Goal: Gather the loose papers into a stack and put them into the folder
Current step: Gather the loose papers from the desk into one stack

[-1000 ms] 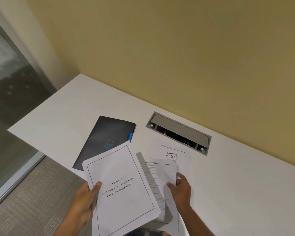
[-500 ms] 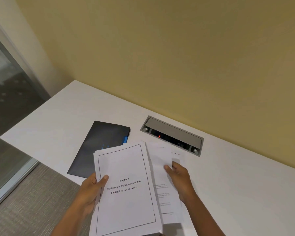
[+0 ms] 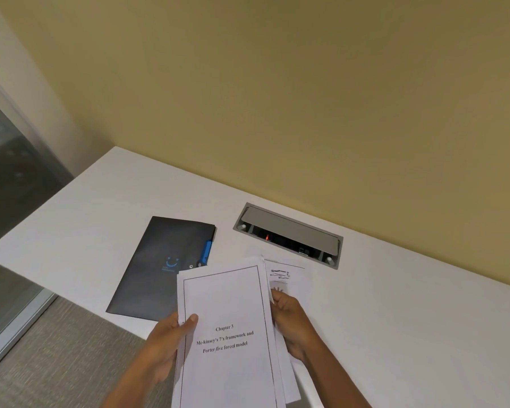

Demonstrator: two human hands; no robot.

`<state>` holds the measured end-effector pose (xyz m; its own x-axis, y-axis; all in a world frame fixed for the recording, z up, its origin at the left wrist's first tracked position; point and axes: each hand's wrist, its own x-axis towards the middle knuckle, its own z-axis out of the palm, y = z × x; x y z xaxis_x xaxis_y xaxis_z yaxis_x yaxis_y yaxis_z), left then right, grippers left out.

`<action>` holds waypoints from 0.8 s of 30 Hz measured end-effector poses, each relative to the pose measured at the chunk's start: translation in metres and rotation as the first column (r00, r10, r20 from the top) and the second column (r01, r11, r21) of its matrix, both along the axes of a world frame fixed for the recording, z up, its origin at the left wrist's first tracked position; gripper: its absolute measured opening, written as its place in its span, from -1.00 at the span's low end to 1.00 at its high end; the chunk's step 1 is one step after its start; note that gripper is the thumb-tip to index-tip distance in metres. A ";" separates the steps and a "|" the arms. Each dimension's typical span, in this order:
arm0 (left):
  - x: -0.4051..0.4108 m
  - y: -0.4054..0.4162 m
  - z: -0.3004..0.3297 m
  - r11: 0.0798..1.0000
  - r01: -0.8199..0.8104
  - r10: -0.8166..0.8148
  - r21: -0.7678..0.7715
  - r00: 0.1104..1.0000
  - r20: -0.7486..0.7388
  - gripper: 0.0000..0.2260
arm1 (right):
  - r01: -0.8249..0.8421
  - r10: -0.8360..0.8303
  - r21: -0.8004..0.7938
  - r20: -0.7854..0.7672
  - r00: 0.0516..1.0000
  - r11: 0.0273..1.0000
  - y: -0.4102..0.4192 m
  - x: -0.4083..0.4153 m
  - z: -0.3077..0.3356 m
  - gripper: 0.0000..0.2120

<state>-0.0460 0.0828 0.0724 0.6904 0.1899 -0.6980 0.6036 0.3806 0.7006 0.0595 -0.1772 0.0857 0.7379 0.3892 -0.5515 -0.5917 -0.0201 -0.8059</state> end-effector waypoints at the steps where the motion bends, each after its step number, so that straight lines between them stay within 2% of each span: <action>1: -0.001 0.000 -0.002 1.000 -0.004 0.004 -0.010 1.000 -0.005 -0.77 | -0.014 0.014 0.009 -0.015 1.000 1.000 0.000 -0.001 -0.004 -0.81; 4: -0.004 0.001 -0.007 0.998 -0.042 0.041 -0.045 0.999 -0.016 -0.75 | -0.062 0.066 0.042 -0.078 0.995 0.997 -0.001 0.001 -0.011 -0.79; 6: -0.006 0.001 -0.009 0.997 -0.064 0.064 -0.031 0.998 -0.002 -0.76 | -0.096 0.101 0.040 -0.146 0.984 0.995 -0.003 0.006 -0.015 -0.70; 8: -0.009 0.001 -0.015 0.995 -0.095 0.095 -0.005 0.995 0.002 -0.77 | -0.105 0.096 -0.053 -0.148 0.984 0.993 -0.007 0.018 -0.016 -0.59; 10: -0.012 0.003 -0.023 0.989 -0.150 0.151 0.017 0.988 -0.016 -0.78 | -0.083 0.079 -0.264 -0.024 0.997 0.961 -0.012 0.033 -0.019 -0.63; 12: -0.018 0.006 -0.030 0.977 -0.209 0.210 0.031 0.977 -0.040 -0.79 | -0.059 0.176 -0.572 0.151 0.973 0.818 -0.023 0.050 -0.026 -0.66; 14: -0.026 0.010 -0.034 0.964 -0.264 0.266 0.037 0.962 -0.055 -0.79 | -0.103 0.392 -0.776 0.195 0.899 0.622 -0.036 0.067 -0.035 -0.40; 16: -0.035 0.016 -0.037 0.947 -0.316 0.319 0.053 0.945 -0.066 -0.79 | -0.147 0.539 -0.858 0.167 0.826 0.491 -0.047 0.082 -0.040 -0.14; 18: -0.045 0.022 -0.039 0.931 -0.358 0.363 0.070 0.929 -0.077 -0.78 | -0.166 0.627 -0.909 0.122 0.770 0.381 -0.056 0.096 -0.047 0.04; 21: -0.055 0.027 -0.034 0.915 -0.395 0.400 0.081 0.915 -0.061 -0.78 | -0.177 0.716 -0.954 0.052 0.696 0.242 -0.063 0.106 -0.055 0.18; 24: -0.062 0.029 -0.028 0.904 -0.424 0.427 0.062 0.903 -0.050 -0.74 | -0.234 0.769 -0.965 -0.058 0.637 0.120 -0.065 0.105 -0.065 0.23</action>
<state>-0.1077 0.1122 0.0443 0.4930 0.4903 -0.7187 0.4338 0.5775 0.6916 0.1642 -0.2417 0.0203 0.7841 0.2679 -0.5598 0.2201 -0.9635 -0.1528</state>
